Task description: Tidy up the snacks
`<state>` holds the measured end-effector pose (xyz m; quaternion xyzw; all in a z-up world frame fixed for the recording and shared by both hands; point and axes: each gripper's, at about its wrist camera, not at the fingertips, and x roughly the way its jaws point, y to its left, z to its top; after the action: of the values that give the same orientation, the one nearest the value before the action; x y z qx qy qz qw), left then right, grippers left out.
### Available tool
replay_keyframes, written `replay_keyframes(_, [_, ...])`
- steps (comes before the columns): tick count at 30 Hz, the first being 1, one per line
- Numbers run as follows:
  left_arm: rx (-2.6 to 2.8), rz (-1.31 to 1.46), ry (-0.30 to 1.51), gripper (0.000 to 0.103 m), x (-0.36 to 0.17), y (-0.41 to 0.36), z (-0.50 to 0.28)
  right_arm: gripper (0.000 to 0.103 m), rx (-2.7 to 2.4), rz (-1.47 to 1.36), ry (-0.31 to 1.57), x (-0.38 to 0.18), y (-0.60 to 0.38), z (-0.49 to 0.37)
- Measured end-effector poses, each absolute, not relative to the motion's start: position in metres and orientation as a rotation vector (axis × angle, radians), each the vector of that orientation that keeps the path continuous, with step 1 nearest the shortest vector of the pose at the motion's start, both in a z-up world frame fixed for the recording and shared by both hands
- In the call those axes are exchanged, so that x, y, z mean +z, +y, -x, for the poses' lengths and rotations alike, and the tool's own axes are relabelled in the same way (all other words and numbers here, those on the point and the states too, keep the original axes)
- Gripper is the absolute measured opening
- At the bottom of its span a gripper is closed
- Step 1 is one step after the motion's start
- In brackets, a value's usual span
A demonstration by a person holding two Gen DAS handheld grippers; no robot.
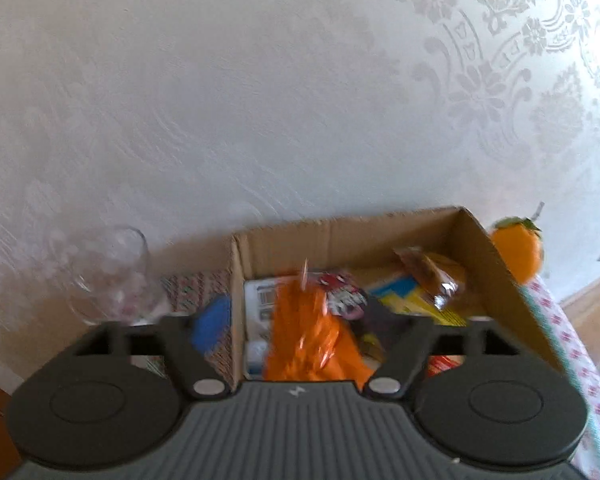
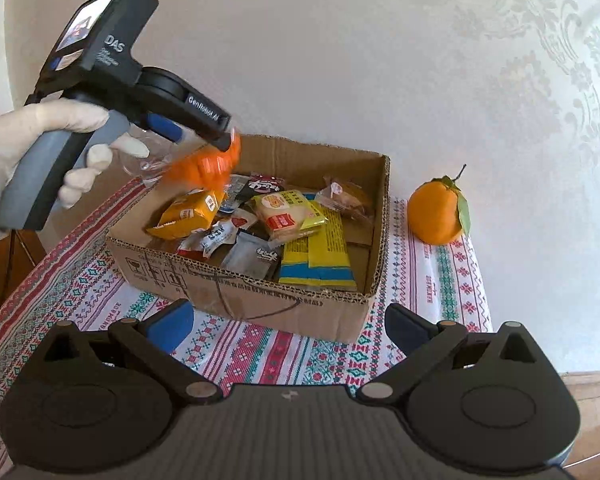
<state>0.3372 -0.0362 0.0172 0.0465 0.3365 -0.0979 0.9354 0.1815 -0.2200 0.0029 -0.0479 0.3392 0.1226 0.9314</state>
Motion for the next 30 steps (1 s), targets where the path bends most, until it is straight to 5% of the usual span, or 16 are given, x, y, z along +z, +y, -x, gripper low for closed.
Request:
replay_keyframes(14, [-0.107, -0.126, 0.470, 0.103, 0.017, -0.008, -0.216, 0.103, 0.149, 0.058, 0.718, 0.010, -0.226, -0.178])
replay_keyframes(30, [-0.020, -0.079, 0.603, 0.103, 0.020, -0.005, -0.109, 0.103, 0.027, 0.053, 0.757, 0.026, -0.210, -0.129])
